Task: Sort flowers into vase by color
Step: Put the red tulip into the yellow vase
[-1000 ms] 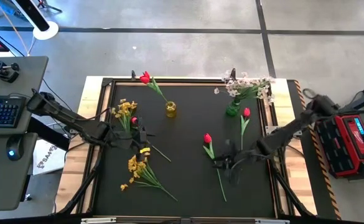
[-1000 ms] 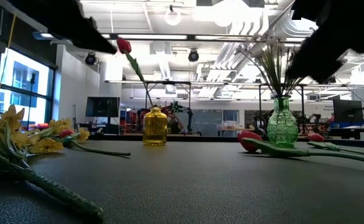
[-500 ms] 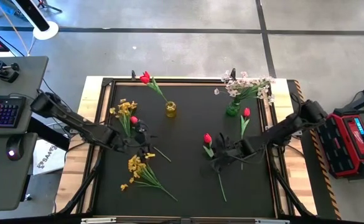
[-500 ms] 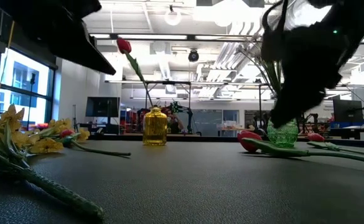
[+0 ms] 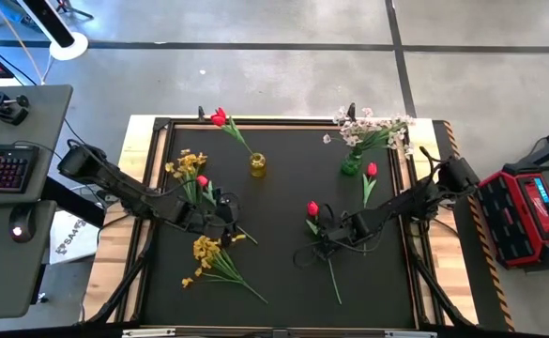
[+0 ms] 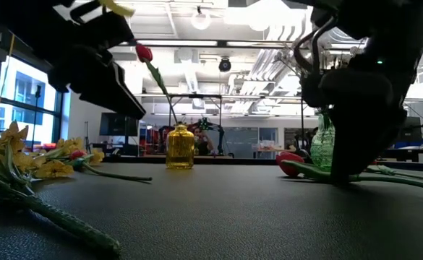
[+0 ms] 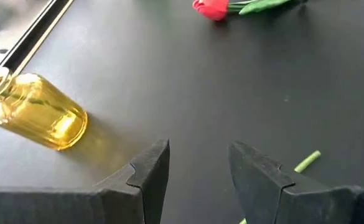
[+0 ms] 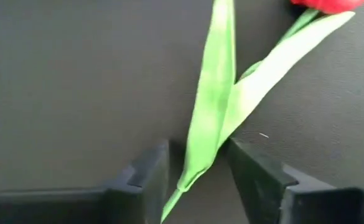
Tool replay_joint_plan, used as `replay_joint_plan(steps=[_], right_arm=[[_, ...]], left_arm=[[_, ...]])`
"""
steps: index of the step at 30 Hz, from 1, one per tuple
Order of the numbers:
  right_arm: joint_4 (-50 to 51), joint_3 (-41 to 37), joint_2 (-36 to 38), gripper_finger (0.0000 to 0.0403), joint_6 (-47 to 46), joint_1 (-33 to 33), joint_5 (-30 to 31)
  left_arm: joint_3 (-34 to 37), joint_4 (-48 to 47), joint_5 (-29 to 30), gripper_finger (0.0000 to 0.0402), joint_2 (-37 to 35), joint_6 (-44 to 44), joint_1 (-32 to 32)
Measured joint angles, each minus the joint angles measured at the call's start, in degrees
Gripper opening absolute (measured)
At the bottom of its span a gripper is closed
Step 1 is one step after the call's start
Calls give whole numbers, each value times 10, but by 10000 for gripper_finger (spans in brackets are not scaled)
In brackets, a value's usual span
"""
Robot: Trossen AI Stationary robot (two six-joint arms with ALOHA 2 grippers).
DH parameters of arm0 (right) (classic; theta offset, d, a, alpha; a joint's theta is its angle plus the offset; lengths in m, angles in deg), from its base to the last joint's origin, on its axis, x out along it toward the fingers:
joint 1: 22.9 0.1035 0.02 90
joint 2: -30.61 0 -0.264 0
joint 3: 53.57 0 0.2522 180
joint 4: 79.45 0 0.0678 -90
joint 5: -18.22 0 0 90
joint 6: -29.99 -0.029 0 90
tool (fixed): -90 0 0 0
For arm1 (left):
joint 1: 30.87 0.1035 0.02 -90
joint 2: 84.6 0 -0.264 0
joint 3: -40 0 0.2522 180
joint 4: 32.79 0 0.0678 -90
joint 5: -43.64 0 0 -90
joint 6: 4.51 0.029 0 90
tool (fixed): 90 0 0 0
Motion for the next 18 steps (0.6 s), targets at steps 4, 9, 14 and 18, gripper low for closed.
replay_joint_plan(steps=[4,9,14,18], right_arm=[[2,-1,-2,71,-3,-1,10],[-9,-2,0,13,6,-1,16],[-100,-7,31,6,122,-20,41],[-248,-4,71,5,266,-59,91]], left_arm=[[0,0,-6,154,1,7,10],[0,-51,-14,154,-10,-5,12],[0,-151,-23,154,-11,-55,-2],[13,-181,14,154,-13,-96,-19]])
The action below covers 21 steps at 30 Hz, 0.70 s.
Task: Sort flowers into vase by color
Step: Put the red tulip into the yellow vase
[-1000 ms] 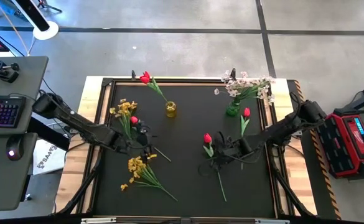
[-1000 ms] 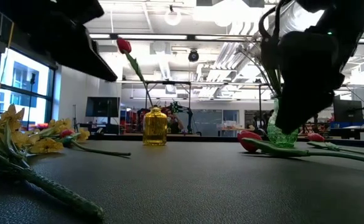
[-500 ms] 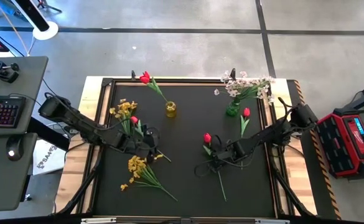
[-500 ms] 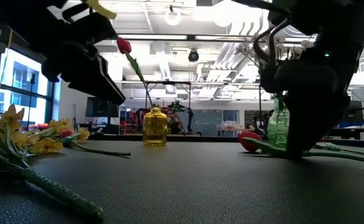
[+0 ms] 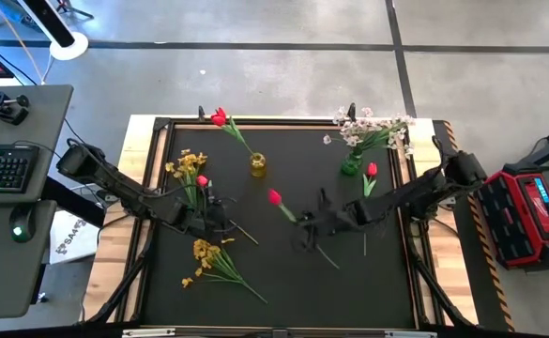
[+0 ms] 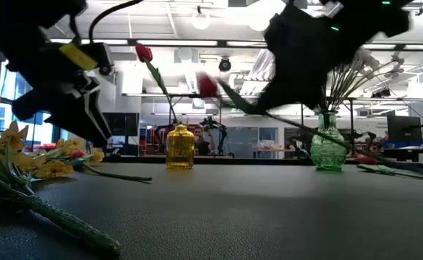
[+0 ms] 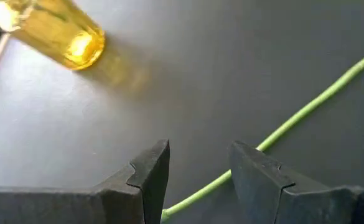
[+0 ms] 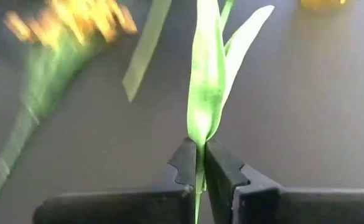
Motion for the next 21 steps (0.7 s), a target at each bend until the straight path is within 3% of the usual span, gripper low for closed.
replay_joint_plan(steps=[3,10,13,17,21], right_arm=[[-131,-2,5,2,133,-39,-12],[-483,-1,-37,1,353,-156,-148],[-635,0,-64,1,391,-202,-178],[-767,4,-108,0,411,-254,-203],[-798,56,-160,0,379,-291,-207]], left_arm=[[26,18,19,154,-11,-19,-13],[86,105,43,154,-52,-35,-30],[104,151,51,154,-63,-22,-34],[114,186,65,154,-64,3,-36],[114,189,93,154,-64,15,-36]])
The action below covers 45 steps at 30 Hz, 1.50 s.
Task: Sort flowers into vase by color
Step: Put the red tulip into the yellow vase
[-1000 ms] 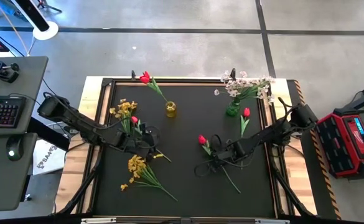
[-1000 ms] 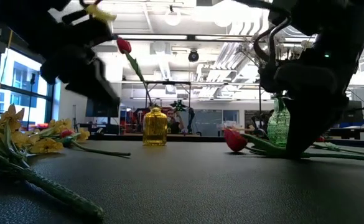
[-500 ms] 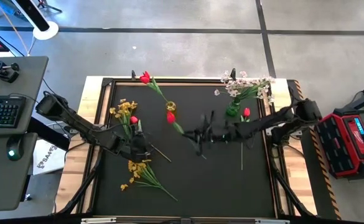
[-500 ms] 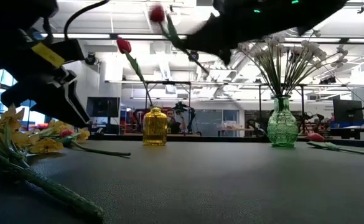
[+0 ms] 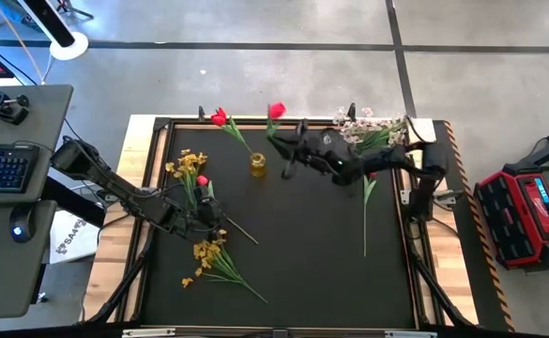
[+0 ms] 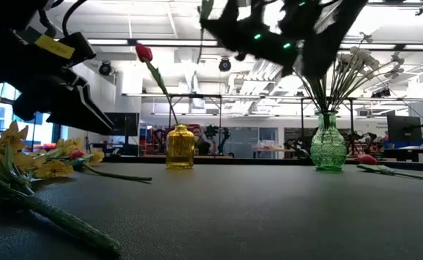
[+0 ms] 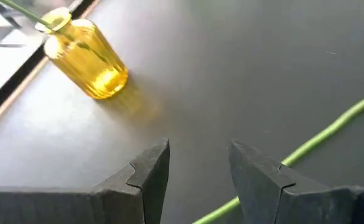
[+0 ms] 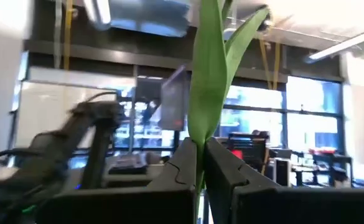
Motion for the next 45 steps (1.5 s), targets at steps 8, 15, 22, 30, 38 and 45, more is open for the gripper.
replay_joint_plan(steps=[8,15,22,30,38,45], right_arm=[[27,126,-81,0,11,-23,20],[43,121,-70,0,46,-23,63],[110,120,-70,0,71,-20,88],[197,119,-70,0,92,-15,88],[298,119,-68,33,51,-25,91],[361,119,-34,175,49,-21,92]], left_arm=[[0,1,11,154,0,9,1],[0,-2,11,154,0,5,1],[0,-7,10,154,0,-9,0],[0,-6,11,154,0,-7,0],[0,-5,11,154,0,4,0],[0,-4,11,154,0,-1,0]])
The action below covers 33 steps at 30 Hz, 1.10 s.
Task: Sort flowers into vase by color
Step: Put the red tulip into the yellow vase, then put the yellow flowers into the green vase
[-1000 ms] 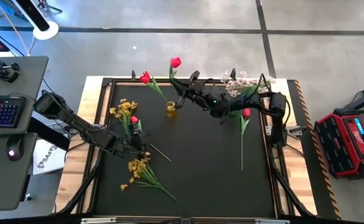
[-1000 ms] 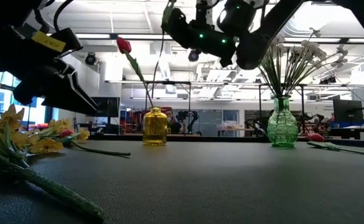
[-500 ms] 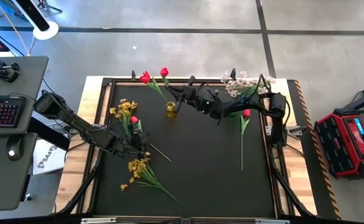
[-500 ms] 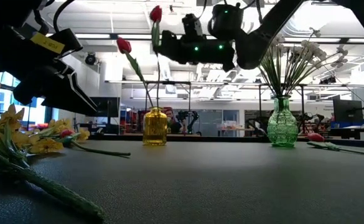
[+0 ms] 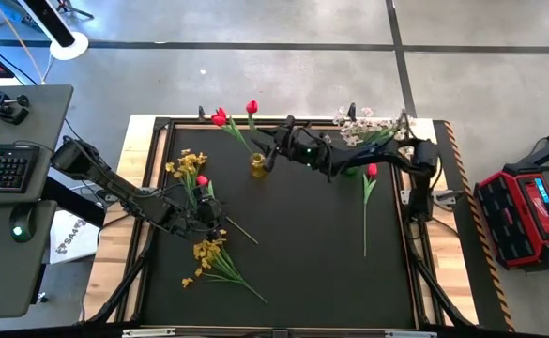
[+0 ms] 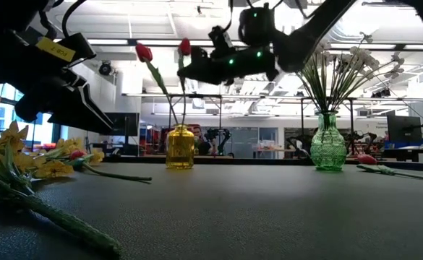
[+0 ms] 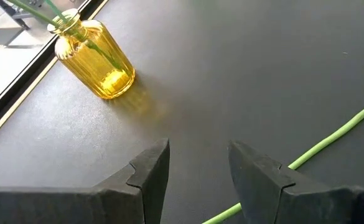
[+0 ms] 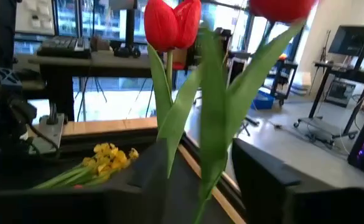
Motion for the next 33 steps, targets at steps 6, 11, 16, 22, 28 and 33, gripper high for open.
replay_joint_plan(steps=[6,11,16,22,28,33], right_arm=[[161,0,79,250,-24,12,30],[285,0,143,252,-41,31,52],[348,0,181,240,-40,64,99],[411,0,191,225,-45,100,132],[515,0,191,212,-98,118,119],[542,0,186,205,-139,136,78]], left_arm=[[0,22,1,154,0,7,0],[0,49,20,154,0,29,0],[0,58,20,154,0,41,0],[0,59,20,154,0,35,0],[0,106,21,154,0,-31,19],[-1,127,28,154,0,-41,46]])
